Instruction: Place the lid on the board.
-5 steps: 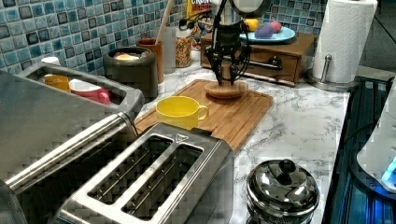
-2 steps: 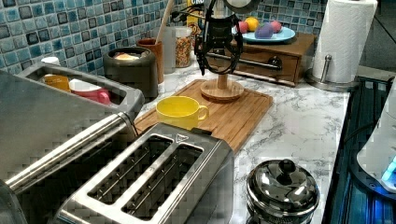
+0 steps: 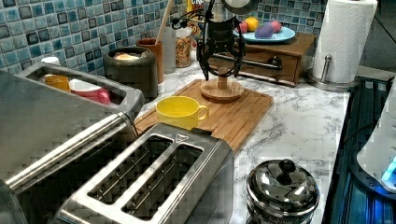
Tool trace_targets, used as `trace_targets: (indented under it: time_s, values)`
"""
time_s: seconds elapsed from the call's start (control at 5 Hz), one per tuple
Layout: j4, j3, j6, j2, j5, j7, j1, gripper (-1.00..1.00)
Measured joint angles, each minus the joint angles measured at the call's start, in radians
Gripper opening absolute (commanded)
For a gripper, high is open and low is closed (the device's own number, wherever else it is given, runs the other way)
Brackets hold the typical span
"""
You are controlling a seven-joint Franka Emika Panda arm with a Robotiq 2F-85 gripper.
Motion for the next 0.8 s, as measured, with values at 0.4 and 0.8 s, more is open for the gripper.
trace_targets:
  time_s: [0.4, 0.8]
  values:
    - [0.000, 0.023, 0.004, 0.000, 0.022, 0.000, 0.000, 1.00]
    - [0.000, 0.005, 0.004, -0.002, 0.021, 0.000, 0.000, 1.00]
